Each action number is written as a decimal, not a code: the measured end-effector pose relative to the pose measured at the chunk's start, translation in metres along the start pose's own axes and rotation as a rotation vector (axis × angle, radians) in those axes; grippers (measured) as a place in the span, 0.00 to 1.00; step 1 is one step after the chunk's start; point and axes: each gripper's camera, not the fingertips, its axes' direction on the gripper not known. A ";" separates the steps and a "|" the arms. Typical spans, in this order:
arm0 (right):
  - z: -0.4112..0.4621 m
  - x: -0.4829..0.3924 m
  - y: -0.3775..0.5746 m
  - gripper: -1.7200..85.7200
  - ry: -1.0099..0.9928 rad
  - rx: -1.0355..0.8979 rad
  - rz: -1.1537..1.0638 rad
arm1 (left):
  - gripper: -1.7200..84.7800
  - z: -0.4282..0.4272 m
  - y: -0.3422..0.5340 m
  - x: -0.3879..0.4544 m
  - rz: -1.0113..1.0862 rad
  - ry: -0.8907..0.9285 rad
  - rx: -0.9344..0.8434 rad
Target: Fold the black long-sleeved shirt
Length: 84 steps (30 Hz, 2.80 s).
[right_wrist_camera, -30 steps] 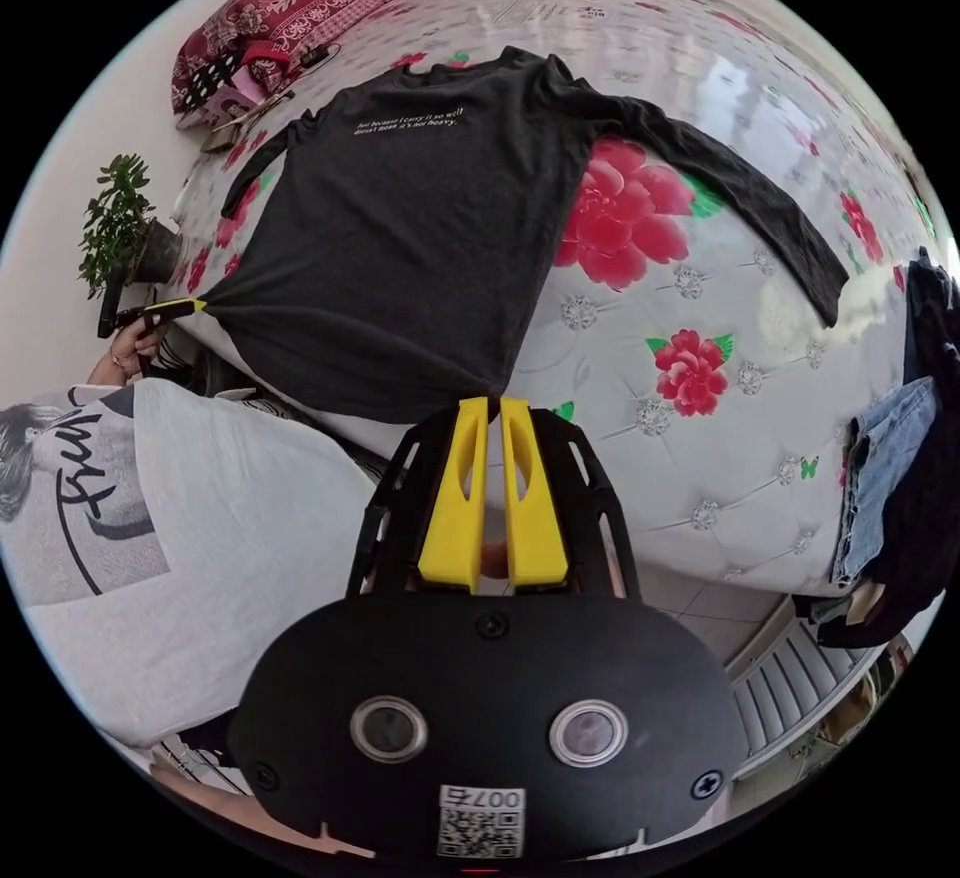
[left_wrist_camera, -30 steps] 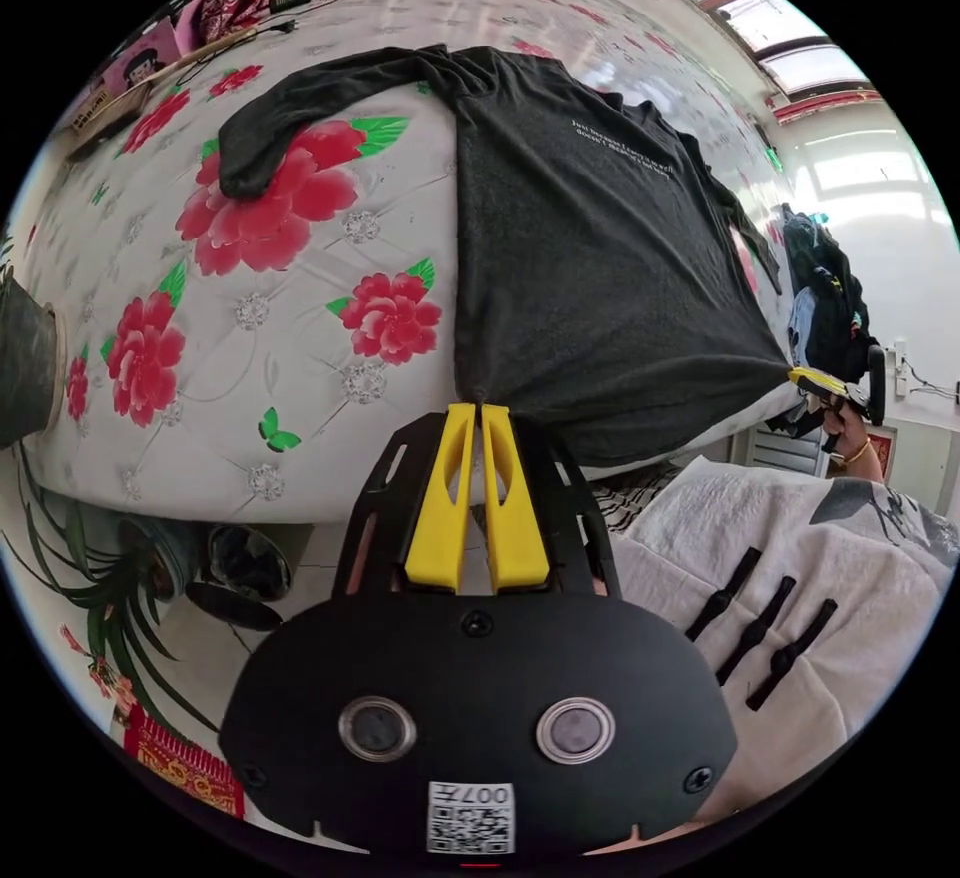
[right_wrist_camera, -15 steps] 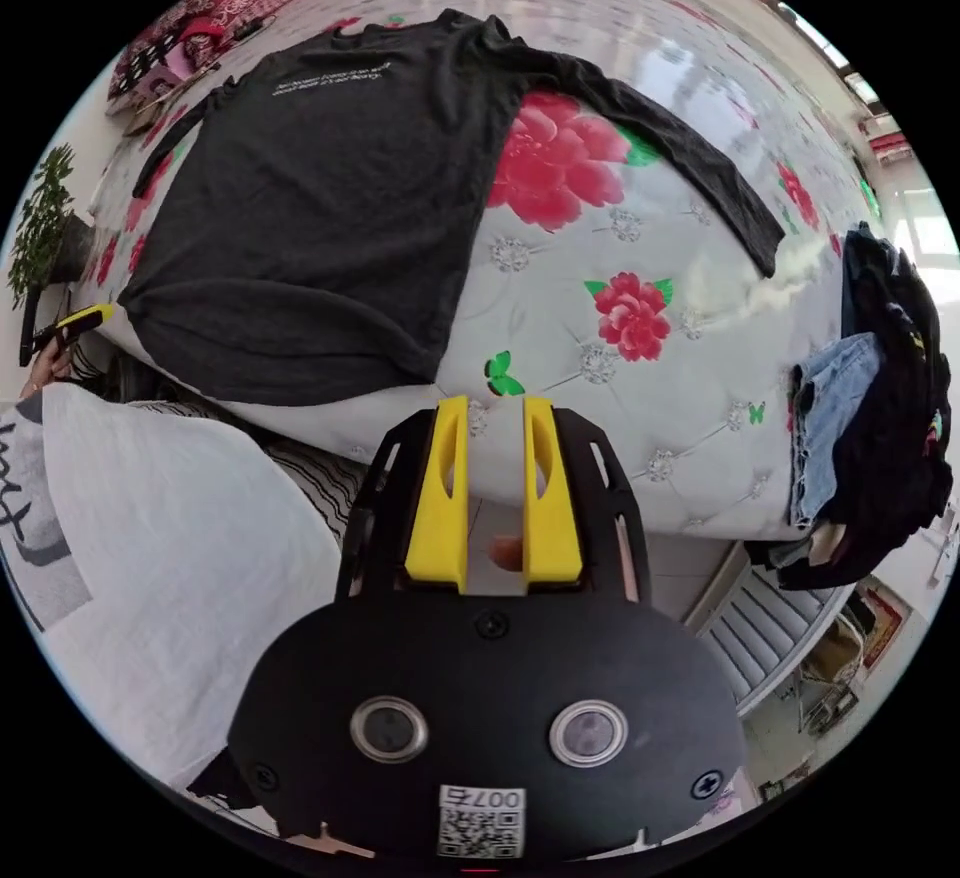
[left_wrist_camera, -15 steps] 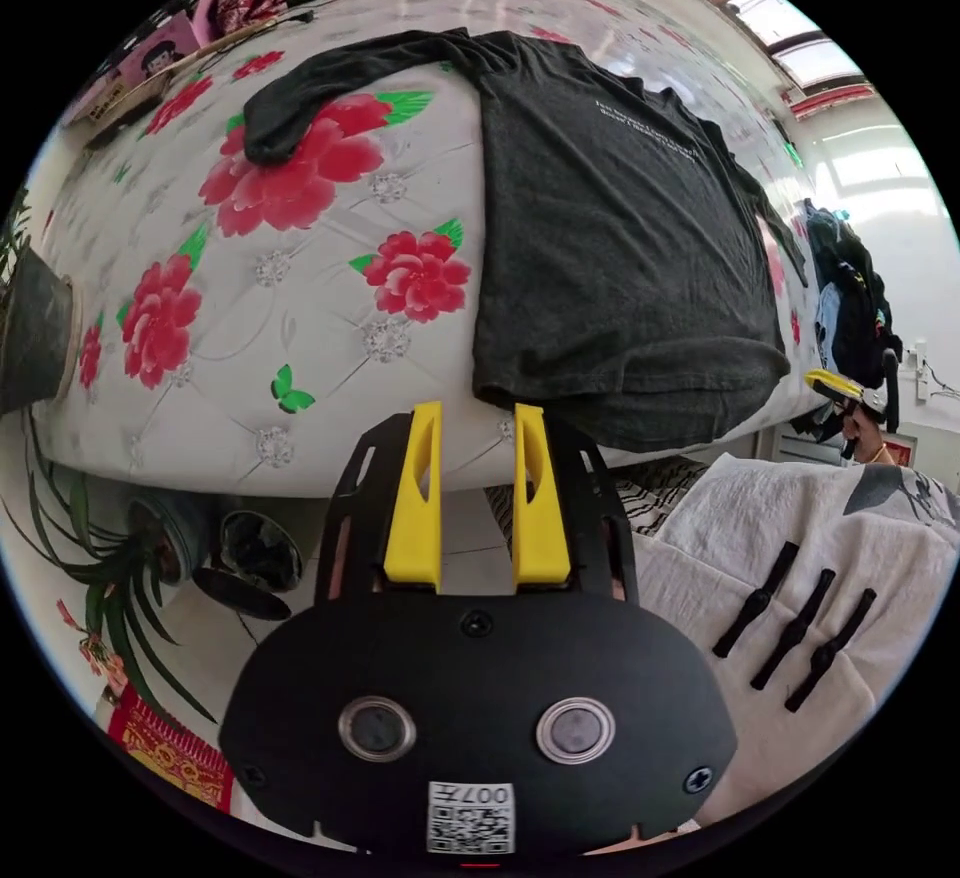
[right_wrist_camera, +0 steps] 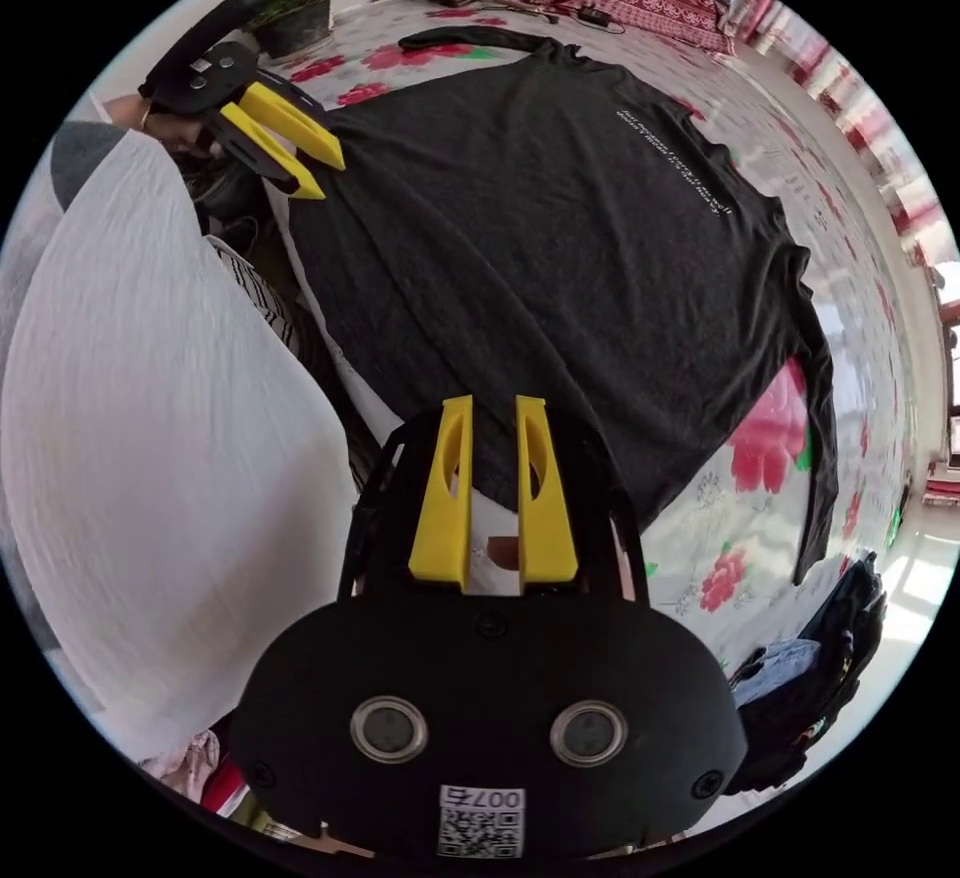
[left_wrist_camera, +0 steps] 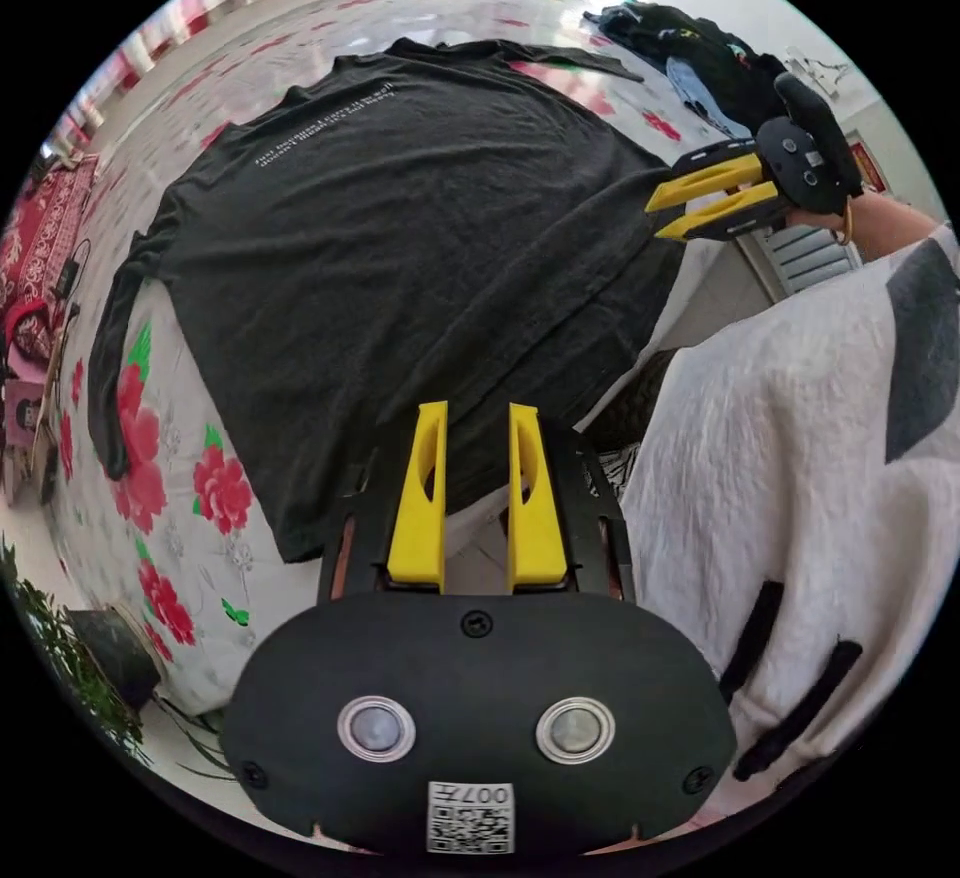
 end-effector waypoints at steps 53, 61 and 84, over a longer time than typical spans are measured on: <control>-0.033 0.349 0.133 0.08 0.073 0.291 1.005 | 0.07 0.014 -0.067 -0.081 -0.427 0.150 0.077; 0.029 0.487 0.136 0.11 0.178 -0.034 0.920 | 0.04 0.025 -0.149 -0.118 -0.501 0.150 0.046; -0.030 0.640 0.255 0.02 -0.476 -0.084 1.022 | 0.02 0.062 -0.556 -0.141 -0.011 0.081 0.208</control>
